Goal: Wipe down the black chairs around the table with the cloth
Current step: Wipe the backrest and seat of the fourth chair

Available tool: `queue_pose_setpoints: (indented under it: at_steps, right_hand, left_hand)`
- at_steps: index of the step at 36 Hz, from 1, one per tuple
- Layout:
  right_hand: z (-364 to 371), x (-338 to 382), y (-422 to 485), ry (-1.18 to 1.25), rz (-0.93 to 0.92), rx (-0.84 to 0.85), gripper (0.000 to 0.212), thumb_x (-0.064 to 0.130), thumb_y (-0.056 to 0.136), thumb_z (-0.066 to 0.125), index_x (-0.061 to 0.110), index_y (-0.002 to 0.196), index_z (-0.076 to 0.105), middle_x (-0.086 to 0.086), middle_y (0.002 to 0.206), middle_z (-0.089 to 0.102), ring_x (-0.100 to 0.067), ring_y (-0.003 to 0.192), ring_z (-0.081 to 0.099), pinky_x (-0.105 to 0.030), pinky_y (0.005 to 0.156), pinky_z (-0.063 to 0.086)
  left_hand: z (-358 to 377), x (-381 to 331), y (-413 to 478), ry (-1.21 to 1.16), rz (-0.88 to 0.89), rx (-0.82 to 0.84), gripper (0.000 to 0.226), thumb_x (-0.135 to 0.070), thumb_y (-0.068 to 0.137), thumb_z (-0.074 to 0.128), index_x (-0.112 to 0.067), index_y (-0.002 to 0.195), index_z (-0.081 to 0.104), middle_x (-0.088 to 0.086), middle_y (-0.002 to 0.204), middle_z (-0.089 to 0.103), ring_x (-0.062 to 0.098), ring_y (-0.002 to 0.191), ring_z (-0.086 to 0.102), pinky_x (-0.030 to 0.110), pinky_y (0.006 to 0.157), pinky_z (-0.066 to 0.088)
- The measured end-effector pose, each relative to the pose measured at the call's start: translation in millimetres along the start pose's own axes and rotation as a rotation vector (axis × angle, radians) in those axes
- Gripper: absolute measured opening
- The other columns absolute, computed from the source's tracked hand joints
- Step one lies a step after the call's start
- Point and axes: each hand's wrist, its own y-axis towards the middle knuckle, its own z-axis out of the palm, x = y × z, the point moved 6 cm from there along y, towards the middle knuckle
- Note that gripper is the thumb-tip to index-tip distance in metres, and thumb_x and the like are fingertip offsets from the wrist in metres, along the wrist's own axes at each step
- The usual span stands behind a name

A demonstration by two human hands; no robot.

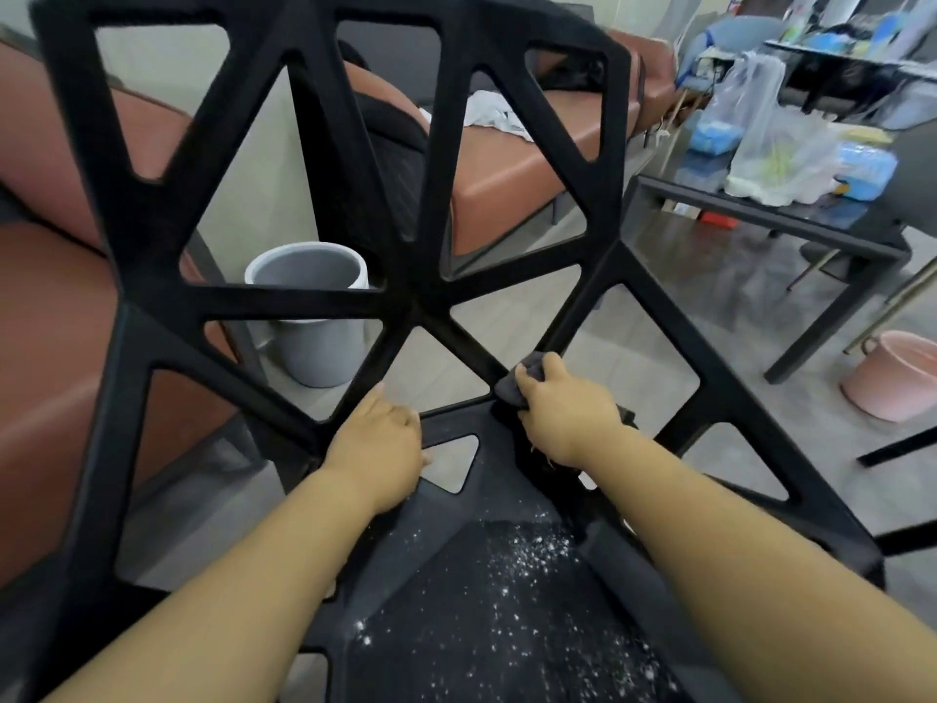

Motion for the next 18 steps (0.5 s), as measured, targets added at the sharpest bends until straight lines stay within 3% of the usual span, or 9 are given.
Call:
queue_pose_setpoints:
  at_steps: [2,5,8,12,15,18]
  right_hand:
    - [-12,-6,0,-0.026,0.015,-0.061,0.051,0.031,0.098,0.042,0.020,0.145,0.028,-0.011,0.138,0.026,-0.033,0.091,0.055,-0.035,0.059,0.037]
    - [-34,-22,3,-0.030,0.140,-0.229,0.058,0.027,0.097,0.044,0.017,0.149,0.019,-0.016,0.139,0.026,-0.034,0.089,0.055,-0.034,0.057,0.033]
    - [-34,-22,9,-0.027,0.158,-0.239,0.062,0.026,0.097,0.045,0.015,0.151,0.015,-0.017,0.138,0.025,-0.036,0.089,0.055,-0.034,0.057,0.033]
    - [-2,8,3,0.009,0.072,-0.065,0.063,0.024,0.095,0.044,0.012,0.150,0.016,-0.017,0.142,0.019,-0.038,0.097,0.055,-0.036,0.064,0.036]
    - [5,16,1,0.027,0.107,-0.036,0.064,0.022,0.096,0.042,0.009,0.151,0.013,-0.018,0.144,0.020,-0.038,0.105,0.053,-0.036,0.066,0.035]
    - [-5,14,3,0.016,0.102,0.051,0.052,0.024,0.096,0.042,0.010,0.144,0.027,-0.014,0.136,0.030,-0.038,0.098,0.056,-0.036,0.063,0.036]
  left_hand:
    - [2,2,0,-0.072,-0.027,0.001,0.042,-0.043,0.099,0.033,-0.010,0.119,0.050,0.003,0.118,0.056,0.023,0.109,0.048,0.031,0.099,0.030]
    - [3,4,1,-0.168,-0.090,0.003,0.036,-0.041,0.098,0.037,-0.010,0.113,0.049,0.006,0.111,0.057,0.022,0.100,0.051,0.029,0.075,0.036]
    - [4,1,3,-0.171,-0.103,-0.014,0.037,-0.040,0.098,0.039,-0.009,0.116,0.047,0.006,0.113,0.056,0.022,0.101,0.050,0.026,0.071,0.031]
    - [5,6,4,-0.225,-0.129,0.002,0.034,-0.040,0.097,0.040,-0.011,0.112,0.048,0.009,0.108,0.058,0.022,0.089,0.049,0.028,0.069,0.035]
    - [5,9,2,-0.224,-0.113,0.040,0.035,-0.041,0.096,0.043,-0.011,0.114,0.047,0.010,0.107,0.057,0.022,0.087,0.047,0.028,0.070,0.036]
    - [3,11,-1,-0.265,-0.089,0.094,0.035,-0.041,0.094,0.046,-0.013,0.114,0.045,0.008,0.107,0.057,0.023,0.086,0.051,0.031,0.069,0.037]
